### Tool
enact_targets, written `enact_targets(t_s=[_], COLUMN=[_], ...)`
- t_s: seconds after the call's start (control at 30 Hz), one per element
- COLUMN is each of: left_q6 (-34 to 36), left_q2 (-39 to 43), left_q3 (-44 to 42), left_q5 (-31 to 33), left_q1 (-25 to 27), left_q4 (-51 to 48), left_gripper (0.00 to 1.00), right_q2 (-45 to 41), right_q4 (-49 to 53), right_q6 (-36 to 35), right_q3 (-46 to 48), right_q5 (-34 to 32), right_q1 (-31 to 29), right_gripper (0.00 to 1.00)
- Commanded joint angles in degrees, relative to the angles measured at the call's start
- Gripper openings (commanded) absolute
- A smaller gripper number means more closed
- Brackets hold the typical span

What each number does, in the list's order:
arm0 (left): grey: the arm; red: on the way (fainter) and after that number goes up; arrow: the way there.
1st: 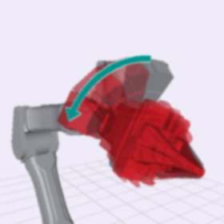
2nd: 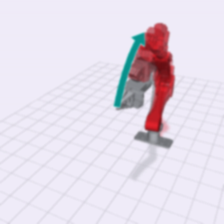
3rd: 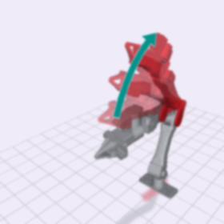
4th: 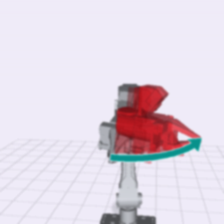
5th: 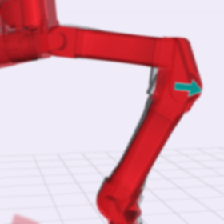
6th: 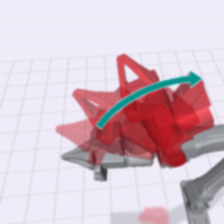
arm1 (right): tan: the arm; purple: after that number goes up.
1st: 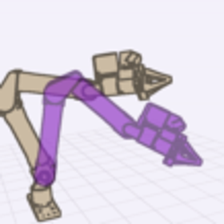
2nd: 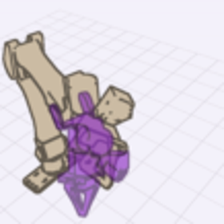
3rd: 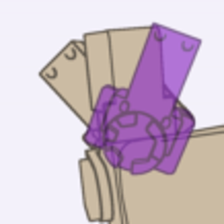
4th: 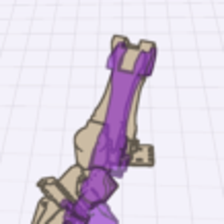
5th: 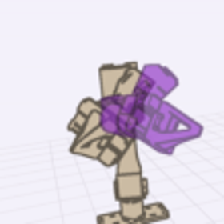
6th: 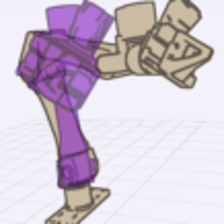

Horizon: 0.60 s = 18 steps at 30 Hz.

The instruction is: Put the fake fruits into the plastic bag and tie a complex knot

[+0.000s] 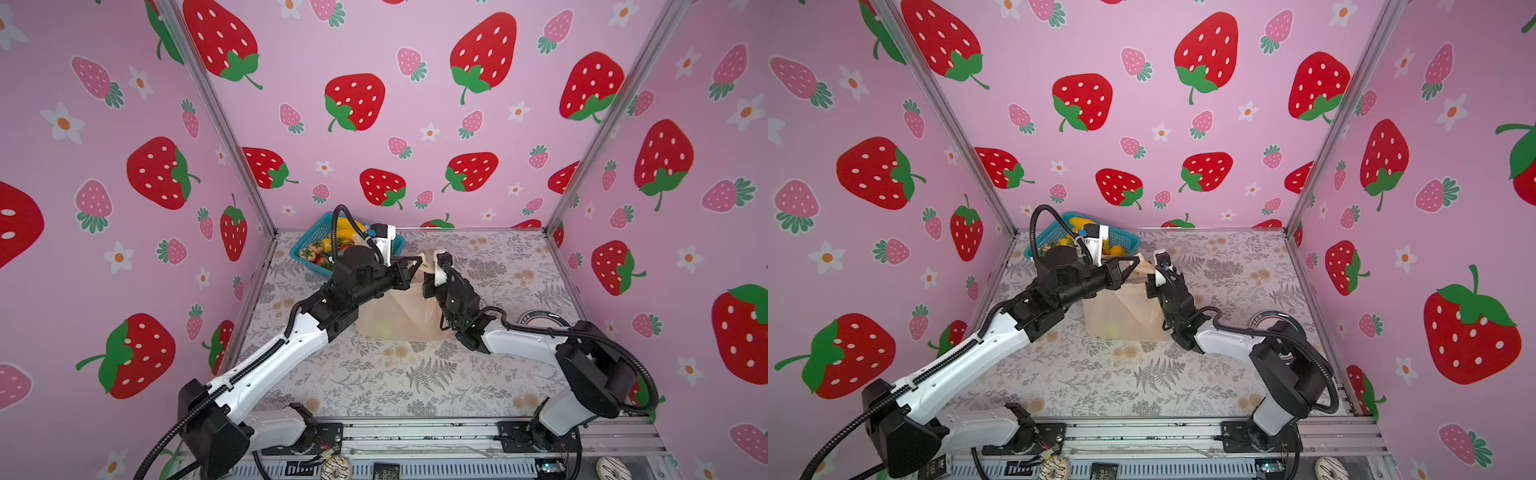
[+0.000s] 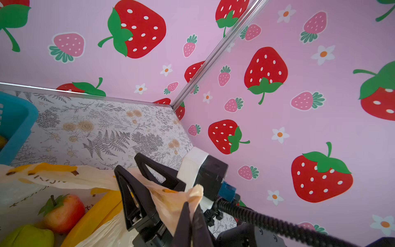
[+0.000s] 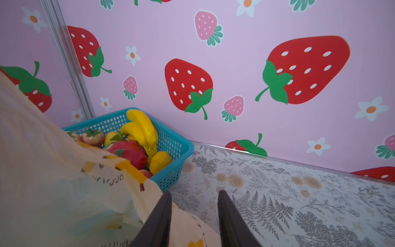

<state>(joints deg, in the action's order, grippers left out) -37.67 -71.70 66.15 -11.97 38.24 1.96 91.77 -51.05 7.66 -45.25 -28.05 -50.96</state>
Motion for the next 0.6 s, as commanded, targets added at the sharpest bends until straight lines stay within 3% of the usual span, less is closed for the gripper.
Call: enact_targets(t_s=[0.0, 0.1, 0.2, 0.23, 0.4, 0.57], left_q6=[0.7, 1.0, 1.6, 1.8, 2.6, 2.7], left_q2=[1.0, 0.6, 0.4, 0.5, 0.3, -0.1], left_q3=[1.3, 1.0, 0.8, 0.7, 0.7, 0.8], left_q5=[1.9, 2.1, 2.1, 2.1, 1.9, 1.0], left_q1=[-0.6, -1.3, -1.9, -2.0, -2.4, -2.4], left_q4=[1.5, 1.5, 1.3, 1.4, 1.2, 1.2], left_gripper=[0.0, 0.0, 0.0, 0.0, 0.0, 0.0], right_q2=[0.2, -1.7, -4.6, -5.5, -9.5, -9.4], right_q4=[-1.6, -1.1, 0.3, 1.0, 8.7, 14.0], right_q6=[1.8, 0.1, -2.5, -3.1, -5.8, -9.2], right_q3=[4.4, 6.4, 6.8, 6.6, 2.4, -1.8], right_q5=[-0.3, 2.9, 10.3, 13.7, 34.4, 51.1], right_q1=[0.0, 0.3, 1.6, 2.3, 7.4, 11.4], right_gripper=[0.31, 0.26, 0.28, 0.31, 0.68, 0.8])
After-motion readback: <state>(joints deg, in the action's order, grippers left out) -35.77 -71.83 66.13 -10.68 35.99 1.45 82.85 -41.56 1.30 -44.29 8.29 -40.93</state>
